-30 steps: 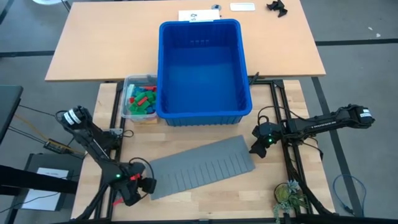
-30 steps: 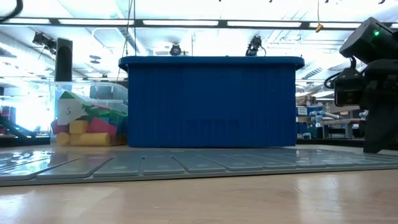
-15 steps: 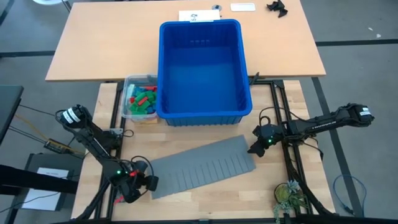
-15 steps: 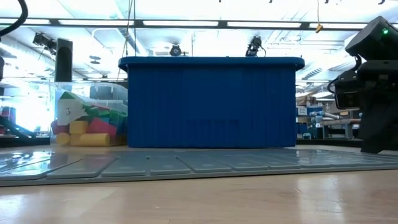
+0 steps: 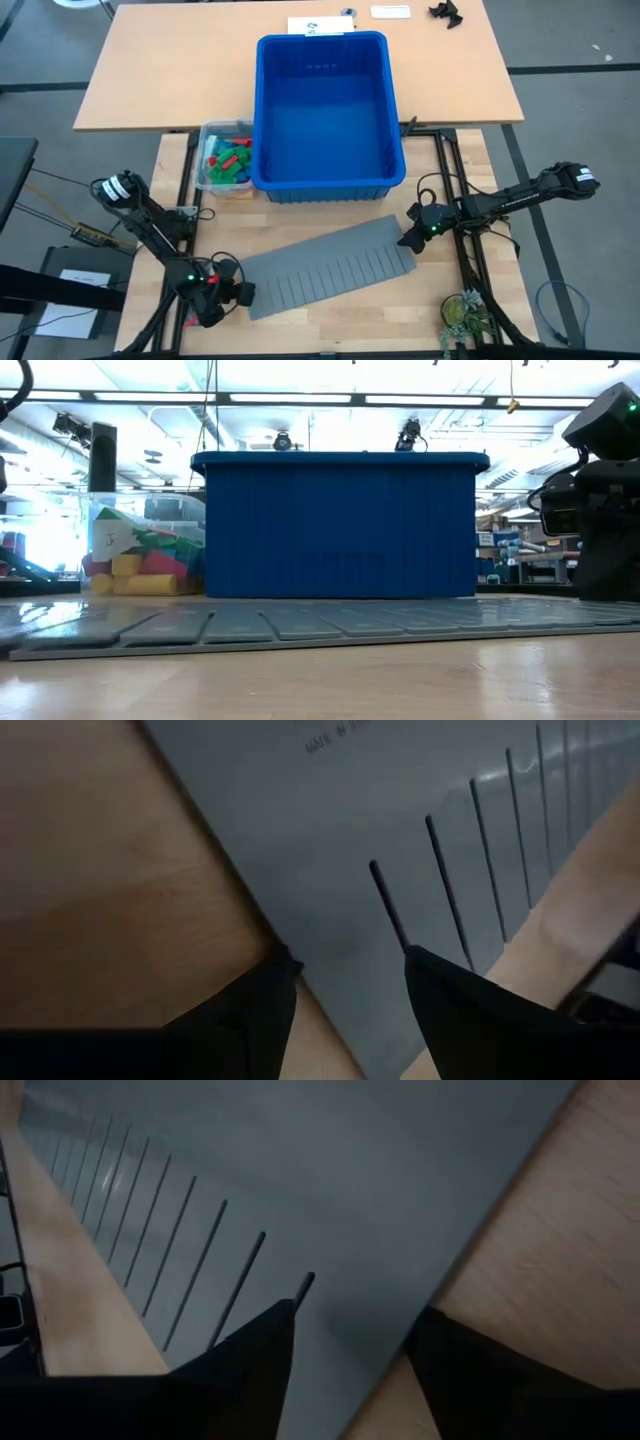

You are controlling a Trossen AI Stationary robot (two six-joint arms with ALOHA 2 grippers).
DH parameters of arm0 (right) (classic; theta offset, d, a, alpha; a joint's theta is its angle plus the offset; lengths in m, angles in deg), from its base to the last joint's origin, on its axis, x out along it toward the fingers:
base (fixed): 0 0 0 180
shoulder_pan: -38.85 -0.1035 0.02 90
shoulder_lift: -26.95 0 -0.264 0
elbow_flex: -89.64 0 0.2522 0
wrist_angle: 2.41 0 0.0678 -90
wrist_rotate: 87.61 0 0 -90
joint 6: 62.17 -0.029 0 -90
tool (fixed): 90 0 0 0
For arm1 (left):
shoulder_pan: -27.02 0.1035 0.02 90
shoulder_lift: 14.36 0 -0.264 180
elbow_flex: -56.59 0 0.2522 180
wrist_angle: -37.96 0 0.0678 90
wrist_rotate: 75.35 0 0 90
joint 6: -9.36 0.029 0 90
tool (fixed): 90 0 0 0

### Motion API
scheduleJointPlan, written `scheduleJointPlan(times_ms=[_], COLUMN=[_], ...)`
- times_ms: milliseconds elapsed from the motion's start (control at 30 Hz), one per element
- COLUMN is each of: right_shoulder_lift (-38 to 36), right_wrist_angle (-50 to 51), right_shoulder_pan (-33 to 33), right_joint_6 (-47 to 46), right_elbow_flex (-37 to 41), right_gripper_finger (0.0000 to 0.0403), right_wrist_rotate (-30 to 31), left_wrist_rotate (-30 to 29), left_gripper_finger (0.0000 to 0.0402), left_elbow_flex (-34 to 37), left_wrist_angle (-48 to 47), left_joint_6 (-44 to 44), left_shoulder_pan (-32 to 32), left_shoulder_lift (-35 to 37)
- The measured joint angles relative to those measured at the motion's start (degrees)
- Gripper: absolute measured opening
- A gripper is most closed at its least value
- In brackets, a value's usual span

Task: Sort blocks
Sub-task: Assemble the blue bin using bin divider

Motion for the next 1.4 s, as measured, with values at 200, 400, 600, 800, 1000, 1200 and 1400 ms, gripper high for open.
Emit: scheduleJointPlan(times_ms=[200, 400, 600, 800, 1000, 1200, 1400], right_shoulder_lift=[0.3, 0.3, 0.3, 0.3, 0.4, 0.4, 0.4], right_wrist_angle=[-2.1, -2.4, -2.4, -2.5, -3.1, -4.6, -6.4], right_shoulder_pan=[-0.7, -0.9, -1.0, -1.0, -1.0, -1.0, -0.9], right_joint_6=[0.1, 1.1, 1.5, 3.1, 4.4, 7.4, 11.2], right_elbow_flex=[0.3, 0.4, 0.4, 0.4, 0.5, 0.6, 0.2], right_gripper_finger=[0.0191, 0.019, 0.019, 0.0188, 0.0189, 0.018, 0.0162], right_wrist_rotate=[0.3, 0.6, 0.5, 0.3, 0.2, 0.3, -1.5], left_wrist_rotate=[-11.8, -15.3, -25.7, -40.1, -41.1, -40.9, -34.5], left_gripper_finger=[0.0203, 0.0203, 0.0203, 0.0203, 0.0203, 0.02, 0.0105], left_elbow_flex=[1.4, 1.4, 1.6, 1.5, 1.3, 1.3, 1.3], left_wrist_angle=[4.1, 6.2, 9.5, 12.3, 15.7, 15.3, 19.5], left_joint_6=[0.3, 2.7, 4.5, 5.3, 9.0, 10.4, 19.6], left_shoulder_pan=[-0.1, -0.9, -4.1, -7.9, -7.6, -6.6, -4.9], left_shoulder_lift=[-1.1, -1.1, -1.2, -1.2, -1.0, -1.0, -1.0])
